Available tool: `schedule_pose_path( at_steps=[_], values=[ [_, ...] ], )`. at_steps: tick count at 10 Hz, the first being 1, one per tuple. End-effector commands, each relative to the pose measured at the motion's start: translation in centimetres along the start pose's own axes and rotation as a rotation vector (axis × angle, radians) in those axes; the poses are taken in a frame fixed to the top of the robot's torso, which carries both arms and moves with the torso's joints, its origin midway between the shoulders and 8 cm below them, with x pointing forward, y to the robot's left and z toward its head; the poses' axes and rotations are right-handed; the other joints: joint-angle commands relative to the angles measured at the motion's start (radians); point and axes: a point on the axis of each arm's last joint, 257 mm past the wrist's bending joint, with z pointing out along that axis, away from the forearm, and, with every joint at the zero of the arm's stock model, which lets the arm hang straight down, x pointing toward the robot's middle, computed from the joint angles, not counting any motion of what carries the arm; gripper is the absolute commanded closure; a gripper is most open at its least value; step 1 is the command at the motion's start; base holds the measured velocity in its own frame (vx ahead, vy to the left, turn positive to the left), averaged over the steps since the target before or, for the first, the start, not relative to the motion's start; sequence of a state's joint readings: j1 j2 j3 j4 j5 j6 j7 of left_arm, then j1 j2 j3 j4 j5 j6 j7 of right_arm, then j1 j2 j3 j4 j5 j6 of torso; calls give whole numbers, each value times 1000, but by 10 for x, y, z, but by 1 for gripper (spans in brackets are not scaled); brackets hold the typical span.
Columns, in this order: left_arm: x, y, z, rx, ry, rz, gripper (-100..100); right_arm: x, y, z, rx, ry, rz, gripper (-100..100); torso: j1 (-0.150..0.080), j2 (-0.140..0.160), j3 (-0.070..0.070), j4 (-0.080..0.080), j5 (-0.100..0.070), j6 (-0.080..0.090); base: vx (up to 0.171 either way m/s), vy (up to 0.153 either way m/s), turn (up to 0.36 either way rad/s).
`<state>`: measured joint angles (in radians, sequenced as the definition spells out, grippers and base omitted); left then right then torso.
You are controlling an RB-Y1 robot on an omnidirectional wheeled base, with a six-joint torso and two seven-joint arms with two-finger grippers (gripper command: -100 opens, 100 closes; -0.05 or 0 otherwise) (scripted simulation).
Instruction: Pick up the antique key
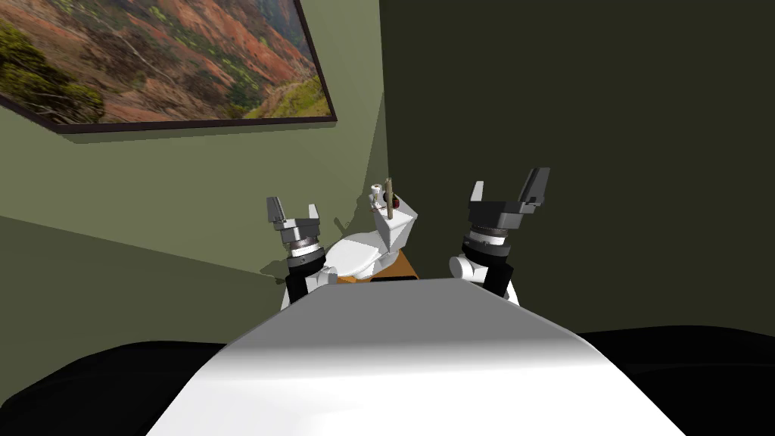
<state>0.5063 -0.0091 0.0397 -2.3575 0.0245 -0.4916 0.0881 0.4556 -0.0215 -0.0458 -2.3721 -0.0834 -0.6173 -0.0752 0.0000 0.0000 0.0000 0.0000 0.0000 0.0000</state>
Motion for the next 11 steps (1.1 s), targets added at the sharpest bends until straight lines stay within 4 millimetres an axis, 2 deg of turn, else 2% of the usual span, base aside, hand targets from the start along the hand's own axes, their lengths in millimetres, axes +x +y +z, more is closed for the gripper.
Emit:
schedule_pose_path(
  at_steps=[1, 5, 6, 11],
  values=[
    [5, 6, 0, -15, 32, 4, -100, 0, 0, 0, 0, 0, 0, 0, 0, 0, 0, 0, 0, 0, 9, 8, 26],
    [15, 35, -4, -85, 98, -2, -100, 0, 0, 0, 0, 0, 0, 0, 2, -2, -1, 0, 1, 0, 27, 31, 53],
    [18, 57, -8, -137, 110, -15, -100, 0, 0, 0, 0, 0, 0, 0, 3, -3, -1, -1, 1, 0, 60, 80, 120],
    [25, 119, -24, -289, 121, -58, -100, 0, 0, 0, 0, 0, 0, 0, 4, -4, -2, -1, 1, 0, 61, 61, 91]
  ],
)
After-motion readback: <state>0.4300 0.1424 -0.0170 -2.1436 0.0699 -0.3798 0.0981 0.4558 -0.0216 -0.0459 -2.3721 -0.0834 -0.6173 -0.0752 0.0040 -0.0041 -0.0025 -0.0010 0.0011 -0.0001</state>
